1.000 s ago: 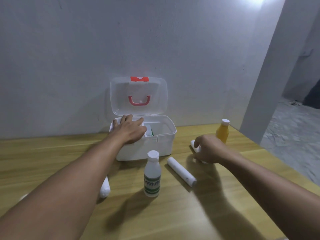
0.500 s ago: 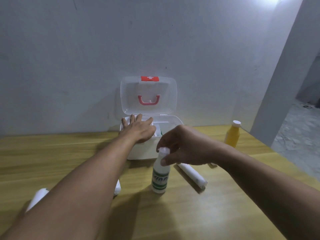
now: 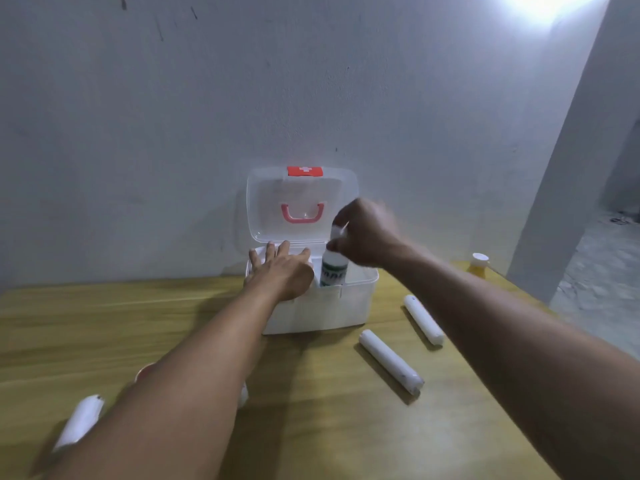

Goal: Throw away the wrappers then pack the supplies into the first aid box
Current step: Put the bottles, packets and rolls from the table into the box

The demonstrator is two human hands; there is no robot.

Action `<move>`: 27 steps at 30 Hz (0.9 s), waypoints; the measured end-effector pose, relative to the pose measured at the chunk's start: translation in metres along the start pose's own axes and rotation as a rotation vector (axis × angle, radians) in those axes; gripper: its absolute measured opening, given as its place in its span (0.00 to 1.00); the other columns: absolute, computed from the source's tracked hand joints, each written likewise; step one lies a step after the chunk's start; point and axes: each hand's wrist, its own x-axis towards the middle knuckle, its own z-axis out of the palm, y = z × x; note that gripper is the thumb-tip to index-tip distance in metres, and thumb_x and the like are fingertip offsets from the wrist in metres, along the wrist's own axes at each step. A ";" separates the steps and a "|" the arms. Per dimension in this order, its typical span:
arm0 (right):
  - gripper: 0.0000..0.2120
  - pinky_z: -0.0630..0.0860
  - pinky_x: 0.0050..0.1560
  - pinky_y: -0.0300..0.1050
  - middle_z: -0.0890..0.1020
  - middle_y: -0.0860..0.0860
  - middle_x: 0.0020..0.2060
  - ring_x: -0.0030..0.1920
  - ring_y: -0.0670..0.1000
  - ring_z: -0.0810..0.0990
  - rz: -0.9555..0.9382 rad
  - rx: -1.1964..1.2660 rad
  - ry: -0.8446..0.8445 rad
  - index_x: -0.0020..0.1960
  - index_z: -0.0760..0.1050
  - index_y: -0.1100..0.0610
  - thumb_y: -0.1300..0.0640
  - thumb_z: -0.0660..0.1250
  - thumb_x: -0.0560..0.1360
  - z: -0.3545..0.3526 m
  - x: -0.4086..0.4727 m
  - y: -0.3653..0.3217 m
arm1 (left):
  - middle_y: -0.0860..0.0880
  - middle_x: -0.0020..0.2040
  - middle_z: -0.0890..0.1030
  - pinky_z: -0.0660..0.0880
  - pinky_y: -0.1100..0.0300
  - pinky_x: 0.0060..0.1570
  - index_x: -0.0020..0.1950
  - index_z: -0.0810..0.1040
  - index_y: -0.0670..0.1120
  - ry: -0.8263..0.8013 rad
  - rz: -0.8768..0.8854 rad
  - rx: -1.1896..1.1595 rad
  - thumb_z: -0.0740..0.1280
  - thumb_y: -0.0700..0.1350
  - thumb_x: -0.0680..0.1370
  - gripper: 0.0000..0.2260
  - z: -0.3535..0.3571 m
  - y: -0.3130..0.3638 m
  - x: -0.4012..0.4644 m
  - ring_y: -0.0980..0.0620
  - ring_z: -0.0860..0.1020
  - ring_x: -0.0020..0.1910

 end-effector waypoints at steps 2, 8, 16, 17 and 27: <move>0.13 0.81 0.46 0.49 0.84 0.57 0.48 0.45 0.56 0.81 0.016 -0.007 -0.062 0.51 0.82 0.60 0.55 0.76 0.68 0.019 -0.001 0.002 | 0.41 0.80 0.48 0.40 0.34 0.72 0.78 0.54 0.54 0.004 0.002 0.016 0.46 0.46 0.79 0.26 0.000 0.001 -0.001 0.38 0.45 0.78; 0.19 0.79 0.50 0.51 0.84 0.58 0.52 0.48 0.58 0.81 0.044 0.034 -0.181 0.56 0.80 0.62 0.54 0.76 0.68 0.035 -0.007 0.007 | 0.43 0.80 0.48 0.40 0.35 0.73 0.78 0.54 0.55 0.005 0.009 0.008 0.44 0.51 0.81 0.25 -0.001 -0.001 -0.002 0.40 0.45 0.79; 0.13 0.78 0.53 0.47 0.85 0.58 0.49 0.47 0.56 0.81 0.209 0.170 -0.056 0.53 0.82 0.57 0.57 0.75 0.68 0.004 -0.007 0.059 | 0.44 0.81 0.46 0.38 0.36 0.73 0.79 0.52 0.56 -0.013 0.011 -0.010 0.44 0.52 0.81 0.24 0.000 -0.002 -0.002 0.41 0.43 0.79; 0.11 0.78 0.51 0.47 0.85 0.58 0.48 0.49 0.58 0.82 0.246 0.073 0.009 0.50 0.83 0.56 0.58 0.73 0.68 -0.003 -0.009 0.074 | 0.44 0.81 0.46 0.38 0.36 0.73 0.79 0.52 0.56 -0.013 0.010 -0.002 0.44 0.52 0.81 0.24 0.000 -0.002 -0.001 0.41 0.43 0.79; 0.14 0.76 0.51 0.49 0.81 0.61 0.54 0.54 0.63 0.79 0.469 -0.255 0.023 0.56 0.80 0.56 0.63 0.68 0.71 -0.030 -0.046 0.171 | 0.45 0.81 0.46 0.38 0.36 0.73 0.79 0.51 0.56 -0.016 0.009 0.014 0.43 0.52 0.82 0.24 0.000 -0.001 -0.002 0.41 0.43 0.79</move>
